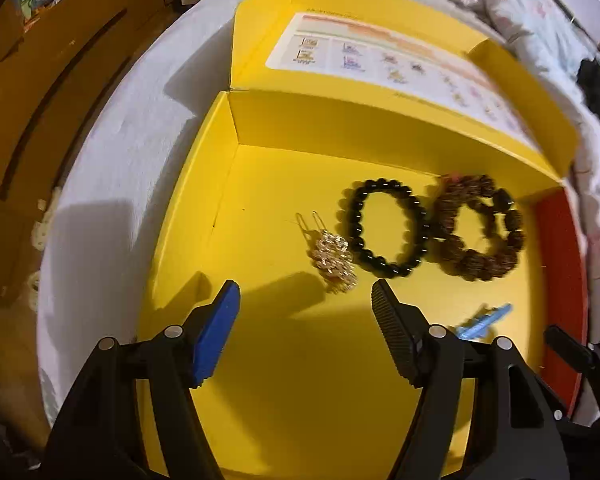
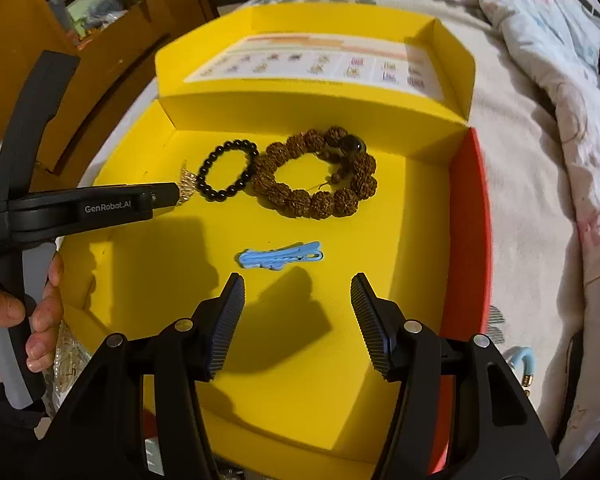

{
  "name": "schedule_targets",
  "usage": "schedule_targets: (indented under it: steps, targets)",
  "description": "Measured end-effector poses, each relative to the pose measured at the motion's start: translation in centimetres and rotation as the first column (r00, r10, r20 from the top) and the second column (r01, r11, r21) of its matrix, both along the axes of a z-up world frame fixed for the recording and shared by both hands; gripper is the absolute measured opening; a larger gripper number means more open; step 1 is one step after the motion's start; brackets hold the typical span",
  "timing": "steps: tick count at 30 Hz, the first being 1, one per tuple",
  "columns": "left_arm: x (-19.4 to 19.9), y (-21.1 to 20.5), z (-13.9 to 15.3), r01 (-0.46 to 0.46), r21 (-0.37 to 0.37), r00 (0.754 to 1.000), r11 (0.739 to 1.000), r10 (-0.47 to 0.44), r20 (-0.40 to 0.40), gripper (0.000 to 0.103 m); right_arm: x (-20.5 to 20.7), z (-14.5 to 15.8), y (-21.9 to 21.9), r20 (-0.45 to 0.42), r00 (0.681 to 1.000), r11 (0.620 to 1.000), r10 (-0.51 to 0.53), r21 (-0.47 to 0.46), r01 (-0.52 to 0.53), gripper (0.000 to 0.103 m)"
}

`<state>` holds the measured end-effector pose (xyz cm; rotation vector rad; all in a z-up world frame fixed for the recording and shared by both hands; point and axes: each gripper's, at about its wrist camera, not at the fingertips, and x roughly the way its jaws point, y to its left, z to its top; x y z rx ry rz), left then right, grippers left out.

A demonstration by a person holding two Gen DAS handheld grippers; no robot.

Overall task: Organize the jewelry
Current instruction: 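Grasp the blue hair clip with the right tool while the left grasps the gold leaf hairpin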

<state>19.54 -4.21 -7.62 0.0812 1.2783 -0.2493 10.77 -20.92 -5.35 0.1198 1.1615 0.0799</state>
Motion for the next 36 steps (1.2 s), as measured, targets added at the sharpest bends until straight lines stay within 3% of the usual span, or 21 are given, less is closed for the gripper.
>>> schedule_targets:
  steps: [10,22,28,31,36]
  targets:
    - [1.6,0.0,-0.9,0.000,0.011,1.000,1.000,0.000,-0.018,0.062,2.3,-2.2,1.9,-0.066,0.997,0.997,0.042,-0.059,-0.046,0.059]
    - [2.6,-1.6,-1.8,0.047,0.043,0.999,0.998,-0.046,-0.017,0.062,3.8,-3.7,3.6,-0.084,0.995,0.988,0.057,-0.140,-0.068,0.059]
    - [2.8,-1.9,-2.1,0.037,0.038,0.999,0.999,-0.036,-0.021,0.058,3.3,-3.7,3.8,-0.081,0.995,0.989,0.058,-0.128,-0.068,0.059]
    - [3.1,-2.0,-2.0,0.038,0.036,0.999,0.999,-0.037,-0.015,0.049,3.2,-3.6,3.8,-0.078,0.995,0.988,0.059,-0.136,-0.069,0.052]
    - [3.0,-2.2,-1.8,0.037,0.031,0.999,0.999,-0.036,-0.017,0.028,3.0,-3.3,3.6,-0.075,0.995,0.991,0.064,-0.113,-0.072,0.029]
